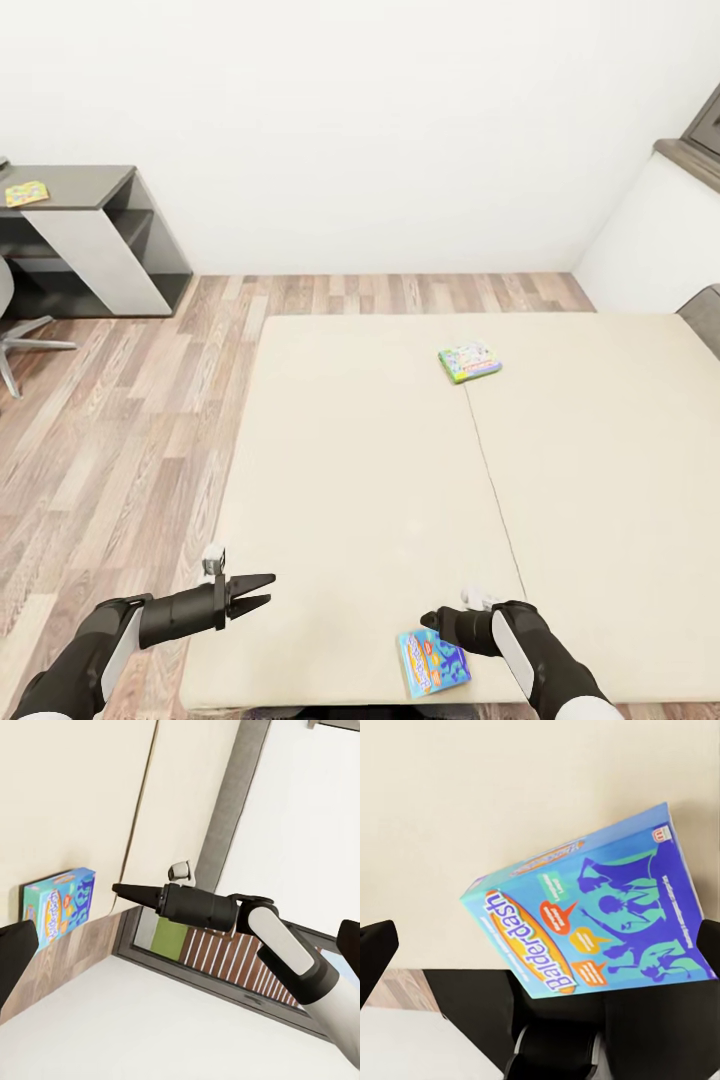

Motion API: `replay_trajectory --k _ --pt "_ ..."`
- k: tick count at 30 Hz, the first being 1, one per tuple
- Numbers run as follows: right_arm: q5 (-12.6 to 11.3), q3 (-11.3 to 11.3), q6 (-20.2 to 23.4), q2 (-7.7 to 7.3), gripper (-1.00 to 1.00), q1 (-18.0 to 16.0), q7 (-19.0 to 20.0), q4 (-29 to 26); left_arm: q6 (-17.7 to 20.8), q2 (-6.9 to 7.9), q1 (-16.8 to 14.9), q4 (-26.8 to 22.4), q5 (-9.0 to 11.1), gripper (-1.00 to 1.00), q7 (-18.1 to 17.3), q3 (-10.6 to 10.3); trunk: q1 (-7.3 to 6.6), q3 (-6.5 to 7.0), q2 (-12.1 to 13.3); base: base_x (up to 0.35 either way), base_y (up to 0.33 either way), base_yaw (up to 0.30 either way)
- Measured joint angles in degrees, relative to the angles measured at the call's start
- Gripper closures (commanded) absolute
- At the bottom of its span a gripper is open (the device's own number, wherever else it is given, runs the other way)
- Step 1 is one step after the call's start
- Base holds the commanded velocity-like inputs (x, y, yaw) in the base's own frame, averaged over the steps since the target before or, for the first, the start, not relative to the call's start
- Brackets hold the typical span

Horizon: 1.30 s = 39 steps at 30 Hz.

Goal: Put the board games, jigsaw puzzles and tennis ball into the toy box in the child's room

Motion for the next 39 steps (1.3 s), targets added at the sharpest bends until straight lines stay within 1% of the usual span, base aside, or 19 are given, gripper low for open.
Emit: replay_trajectory --k 32,39 --pt "0.02 0.18 -0.15 0.00 -1.00 0.00 -0.02 -0.04 0.00 0.00 0.01 0.00 0.00 -1.00 0.08 -0.02 0.00 -2.61 0.00 0.000 0.000 0.000" --pt "0.07 0.18 -1.46 0.00 -1.00 0.00 0.00 -0.01 0.00 0.00 0.00 0.00 0.00 -1.00 0.02 -0.02 0.00 -3.18 0.00 0.000 0.000 0.000"
